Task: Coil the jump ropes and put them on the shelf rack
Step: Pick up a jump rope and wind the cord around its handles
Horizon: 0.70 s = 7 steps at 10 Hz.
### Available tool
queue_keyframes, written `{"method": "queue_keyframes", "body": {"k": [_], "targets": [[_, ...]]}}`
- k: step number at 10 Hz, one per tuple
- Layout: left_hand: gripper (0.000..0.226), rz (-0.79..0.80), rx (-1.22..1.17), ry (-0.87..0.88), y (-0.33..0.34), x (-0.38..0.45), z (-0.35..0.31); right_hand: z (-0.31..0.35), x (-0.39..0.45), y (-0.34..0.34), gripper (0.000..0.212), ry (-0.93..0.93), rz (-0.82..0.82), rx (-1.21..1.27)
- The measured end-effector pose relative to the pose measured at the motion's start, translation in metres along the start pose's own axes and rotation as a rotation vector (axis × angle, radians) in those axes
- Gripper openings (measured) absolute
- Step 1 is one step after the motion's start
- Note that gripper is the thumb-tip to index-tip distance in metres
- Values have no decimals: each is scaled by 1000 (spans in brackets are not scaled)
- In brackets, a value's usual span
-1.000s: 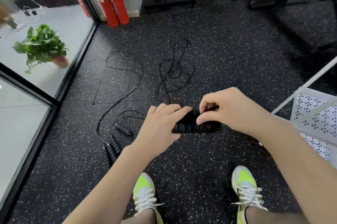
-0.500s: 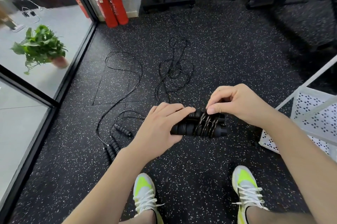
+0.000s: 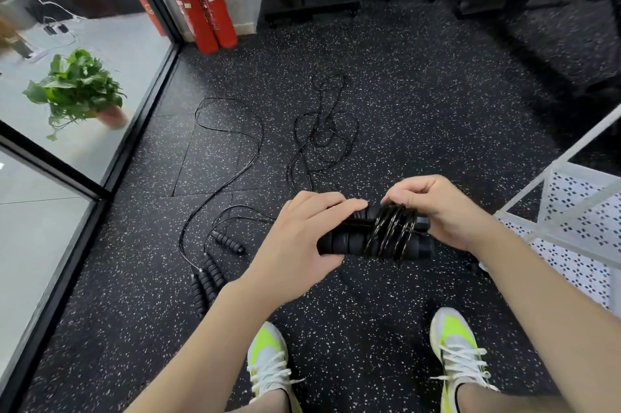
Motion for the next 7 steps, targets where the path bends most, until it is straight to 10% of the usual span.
{"method": "queue_keyframes", "body": {"k": [2,4,7], "targets": [[73,-150,-82,-51,-15,0,-6,-2,5,47,33,13,-61,-5],[70,-196,-46,-45,-17,2,-12,-13,-34,49,42,412,-260,527],[72,-149,-31,-35,-19,2,-14,1,-3,48,68,111,-154,595]]}}
Point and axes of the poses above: each hand's wrist, its own x-axis towards the middle knuckle, its own y-axis out of the palm, z = x × y, the point moved 6 cm from there along x, towards the middle knuckle, and after that the axes turned 6 degrees about -x, right-handed, at the moved point
